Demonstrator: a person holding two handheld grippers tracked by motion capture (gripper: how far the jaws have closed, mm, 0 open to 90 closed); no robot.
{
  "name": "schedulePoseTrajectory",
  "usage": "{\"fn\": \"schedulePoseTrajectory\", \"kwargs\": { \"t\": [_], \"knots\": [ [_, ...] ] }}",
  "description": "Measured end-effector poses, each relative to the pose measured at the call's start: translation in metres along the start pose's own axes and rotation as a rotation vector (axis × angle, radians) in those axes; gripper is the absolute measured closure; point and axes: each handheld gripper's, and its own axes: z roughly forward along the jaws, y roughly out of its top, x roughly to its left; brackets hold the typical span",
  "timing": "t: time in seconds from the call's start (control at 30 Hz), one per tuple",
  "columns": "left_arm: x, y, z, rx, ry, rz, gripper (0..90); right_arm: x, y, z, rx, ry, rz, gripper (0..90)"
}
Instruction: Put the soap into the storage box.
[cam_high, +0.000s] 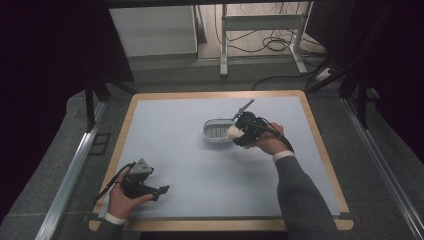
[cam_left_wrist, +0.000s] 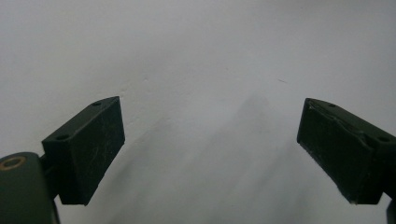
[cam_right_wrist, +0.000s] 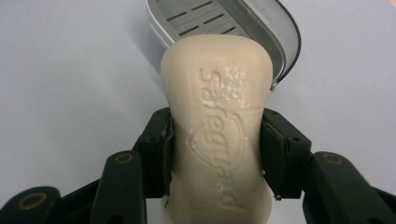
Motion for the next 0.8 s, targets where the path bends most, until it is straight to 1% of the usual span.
{"fn": "schedulePoseTrajectory", "kwargs": {
  "t": [0.2,0.3,0.4,0.47,0.53,0.6,0.63,0.7,0.73,0.8],
  "knots": [
    [0.000,0.000,0.000,0.000,0.000,0.000,8.1,0.000,0.006,0.005,0.002,0.013,-0.018,49.3],
    [0.000,0.000,0.001,0.007,-0.005,0.005,8.0,-0.001,0.010,0.006,0.005,0.005,-0.028,49.3],
    [0.000,0.000,0.001,0.009,-0.005,0.007,8.0,-0.003,0.013,0.007,0.003,0.010,-0.022,49.3],
    [0.000,0.000,0.001,0.009,-0.004,0.007,8.0,-0.005,0.015,0.008,0.006,0.008,-0.031,49.3],
    [0.000,0.000,0.001,0.009,-0.006,0.006,8.0,-0.005,0.016,0.008,0.005,0.010,-0.029,49.3],
    [-0.001,0.000,0.001,0.007,-0.007,0.004,8.0,-0.007,0.020,0.011,0.001,0.012,-0.049,49.3],
    [-0.001,0.000,0.001,0.007,-0.007,0.004,8.0,-0.007,0.020,0.011,0.001,0.012,-0.049,49.3],
    [0.000,0.000,0.001,0.009,-0.006,0.007,8.0,-0.007,0.023,0.013,0.002,0.003,-0.067,49.3],
    [0.000,0.000,0.002,0.010,-0.006,0.007,8.0,-0.008,0.026,0.015,0.000,0.010,-0.061,49.3],
    [0.000,0.000,0.002,0.010,-0.007,0.008,8.0,-0.008,0.029,0.018,0.004,0.014,-0.066,49.3]
  ]
}}
